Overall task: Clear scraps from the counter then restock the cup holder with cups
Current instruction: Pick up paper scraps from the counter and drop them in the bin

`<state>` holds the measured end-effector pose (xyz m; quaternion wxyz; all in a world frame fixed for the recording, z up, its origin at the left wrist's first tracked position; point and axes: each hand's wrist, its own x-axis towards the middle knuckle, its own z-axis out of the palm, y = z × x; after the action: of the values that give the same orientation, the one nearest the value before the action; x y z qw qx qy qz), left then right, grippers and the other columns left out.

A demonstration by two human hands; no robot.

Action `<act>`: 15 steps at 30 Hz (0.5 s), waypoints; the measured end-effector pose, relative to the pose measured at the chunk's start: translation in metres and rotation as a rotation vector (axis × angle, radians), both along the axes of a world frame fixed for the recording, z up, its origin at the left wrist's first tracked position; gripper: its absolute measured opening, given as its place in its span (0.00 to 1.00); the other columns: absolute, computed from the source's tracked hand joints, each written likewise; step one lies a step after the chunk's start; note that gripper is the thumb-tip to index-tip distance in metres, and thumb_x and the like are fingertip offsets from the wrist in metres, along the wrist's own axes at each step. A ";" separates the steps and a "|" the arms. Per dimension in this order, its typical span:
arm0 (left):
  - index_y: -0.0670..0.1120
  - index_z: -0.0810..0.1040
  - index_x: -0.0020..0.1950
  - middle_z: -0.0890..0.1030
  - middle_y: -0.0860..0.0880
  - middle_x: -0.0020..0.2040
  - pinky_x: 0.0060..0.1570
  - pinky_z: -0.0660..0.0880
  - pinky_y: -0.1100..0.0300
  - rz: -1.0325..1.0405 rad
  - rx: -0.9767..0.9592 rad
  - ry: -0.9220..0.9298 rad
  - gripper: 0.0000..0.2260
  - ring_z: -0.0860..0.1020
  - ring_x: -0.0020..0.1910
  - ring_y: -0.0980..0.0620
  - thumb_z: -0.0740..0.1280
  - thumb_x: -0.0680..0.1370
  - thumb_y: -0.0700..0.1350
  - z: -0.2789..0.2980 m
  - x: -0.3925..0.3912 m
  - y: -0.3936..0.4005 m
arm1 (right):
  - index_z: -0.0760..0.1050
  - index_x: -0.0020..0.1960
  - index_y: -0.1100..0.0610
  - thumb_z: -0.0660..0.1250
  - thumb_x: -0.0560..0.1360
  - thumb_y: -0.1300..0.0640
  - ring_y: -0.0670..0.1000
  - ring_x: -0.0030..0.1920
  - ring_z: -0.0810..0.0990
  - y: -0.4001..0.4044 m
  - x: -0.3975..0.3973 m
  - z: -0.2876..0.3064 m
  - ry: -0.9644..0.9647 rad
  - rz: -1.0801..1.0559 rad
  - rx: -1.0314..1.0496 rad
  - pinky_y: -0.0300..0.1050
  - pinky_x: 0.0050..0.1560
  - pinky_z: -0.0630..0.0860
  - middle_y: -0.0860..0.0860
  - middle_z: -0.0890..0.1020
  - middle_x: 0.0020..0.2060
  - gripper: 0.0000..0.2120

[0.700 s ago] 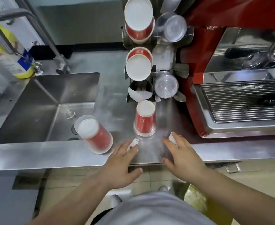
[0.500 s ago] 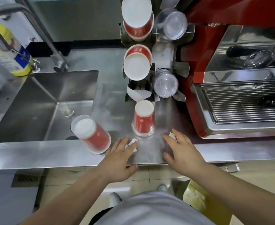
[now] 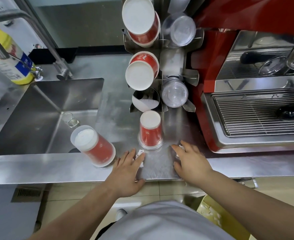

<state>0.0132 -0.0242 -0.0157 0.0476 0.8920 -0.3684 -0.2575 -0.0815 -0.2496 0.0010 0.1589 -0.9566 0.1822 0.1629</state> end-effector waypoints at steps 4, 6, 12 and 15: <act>0.51 0.43 0.80 0.42 0.46 0.80 0.77 0.46 0.47 -0.015 -0.024 -0.008 0.40 0.42 0.79 0.44 0.60 0.73 0.58 -0.005 -0.003 0.001 | 0.59 0.74 0.46 0.59 0.75 0.49 0.58 0.70 0.63 0.001 0.003 -0.003 0.005 0.025 -0.053 0.53 0.66 0.65 0.51 0.62 0.74 0.28; 0.50 0.43 0.80 0.41 0.46 0.80 0.77 0.46 0.47 -0.010 -0.035 -0.013 0.41 0.42 0.79 0.44 0.60 0.73 0.58 -0.008 -0.005 0.002 | 0.59 0.74 0.46 0.58 0.75 0.49 0.58 0.69 0.64 0.001 0.003 -0.004 0.007 0.033 -0.068 0.53 0.65 0.65 0.50 0.63 0.73 0.28; 0.47 0.45 0.80 0.43 0.45 0.80 0.77 0.40 0.53 -0.031 -0.103 -0.036 0.40 0.42 0.79 0.44 0.57 0.73 0.59 -0.011 -0.006 0.008 | 0.61 0.73 0.46 0.59 0.74 0.50 0.57 0.68 0.66 0.001 0.001 -0.007 -0.008 0.046 -0.088 0.52 0.63 0.66 0.50 0.66 0.70 0.27; 0.45 0.44 0.80 0.43 0.45 0.80 0.72 0.34 0.60 -0.062 -0.134 -0.057 0.40 0.42 0.79 0.45 0.58 0.73 0.58 -0.010 -0.006 0.009 | 0.61 0.73 0.46 0.59 0.74 0.50 0.57 0.68 0.66 0.002 0.001 -0.008 -0.013 0.046 -0.088 0.52 0.62 0.66 0.50 0.66 0.71 0.27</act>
<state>0.0073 -0.0147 -0.0256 0.0885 0.8821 -0.4133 -0.2080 -0.0804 -0.2478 -0.0073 0.1141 -0.9675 0.1662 0.1524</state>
